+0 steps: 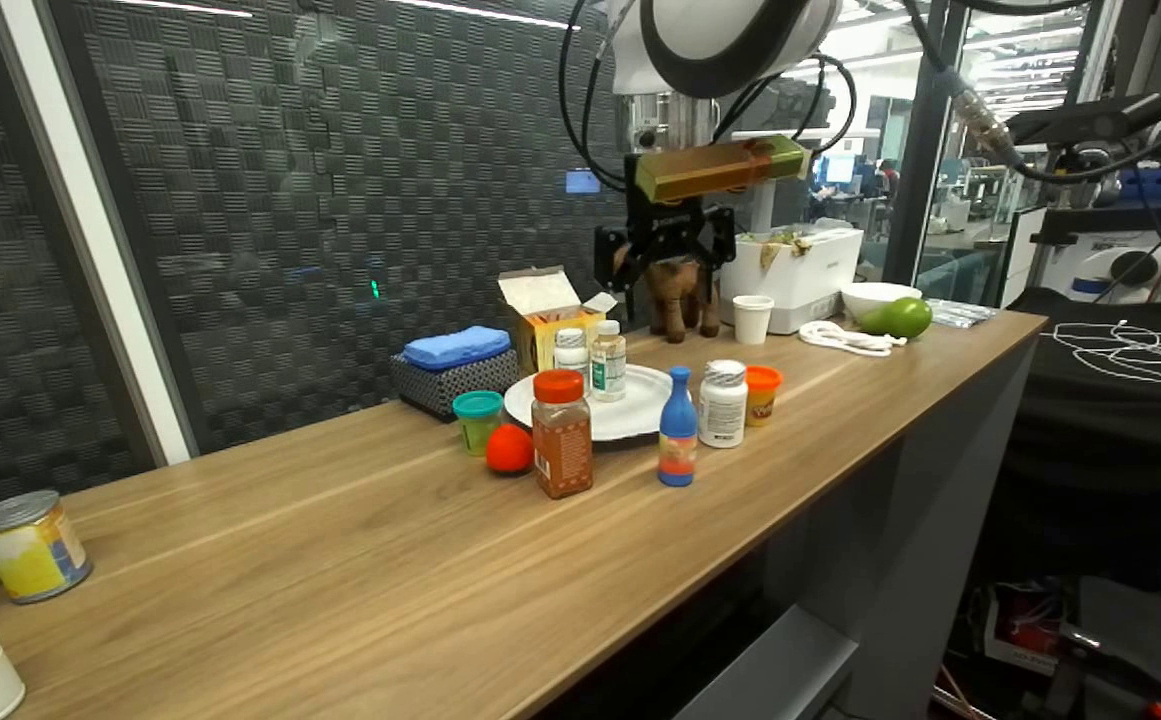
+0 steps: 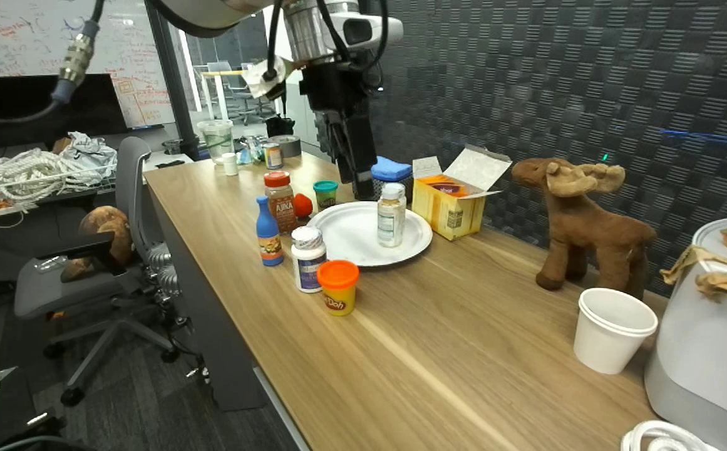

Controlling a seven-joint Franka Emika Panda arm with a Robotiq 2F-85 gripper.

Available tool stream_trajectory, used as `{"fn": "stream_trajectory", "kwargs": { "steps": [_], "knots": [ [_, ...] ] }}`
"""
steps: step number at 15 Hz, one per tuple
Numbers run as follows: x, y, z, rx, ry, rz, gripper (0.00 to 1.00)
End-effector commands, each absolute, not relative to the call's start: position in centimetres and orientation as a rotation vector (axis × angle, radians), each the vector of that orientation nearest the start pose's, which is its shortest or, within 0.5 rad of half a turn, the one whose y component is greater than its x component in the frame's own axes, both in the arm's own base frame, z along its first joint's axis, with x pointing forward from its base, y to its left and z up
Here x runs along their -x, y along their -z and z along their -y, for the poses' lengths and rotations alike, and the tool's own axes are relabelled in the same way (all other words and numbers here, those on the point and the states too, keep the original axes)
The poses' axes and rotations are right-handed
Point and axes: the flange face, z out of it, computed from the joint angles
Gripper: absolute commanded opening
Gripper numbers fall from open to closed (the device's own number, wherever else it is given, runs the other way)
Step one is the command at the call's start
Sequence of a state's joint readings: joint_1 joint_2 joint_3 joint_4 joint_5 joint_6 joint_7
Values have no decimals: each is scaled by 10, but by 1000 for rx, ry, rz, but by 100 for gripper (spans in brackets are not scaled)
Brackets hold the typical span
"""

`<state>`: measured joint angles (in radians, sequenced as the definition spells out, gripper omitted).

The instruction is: Put all the items surrounding the plate on to the plate.

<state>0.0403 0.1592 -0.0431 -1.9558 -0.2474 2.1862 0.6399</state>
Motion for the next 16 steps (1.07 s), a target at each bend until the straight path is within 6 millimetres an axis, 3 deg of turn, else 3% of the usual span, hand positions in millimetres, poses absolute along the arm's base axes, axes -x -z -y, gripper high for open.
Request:
{"fn": "stream_trajectory", "kwargs": {
  "steps": [1,6,12,16],
  "knots": [
    [-562,-416,1,3172,323,-977,100],
    [-533,-412,11,3055,296,-1135,100],
    [-523,-378,40,2898,230,-1129,100],
    [-516,-369,50,2863,166,-1111,100]
  ]
}}
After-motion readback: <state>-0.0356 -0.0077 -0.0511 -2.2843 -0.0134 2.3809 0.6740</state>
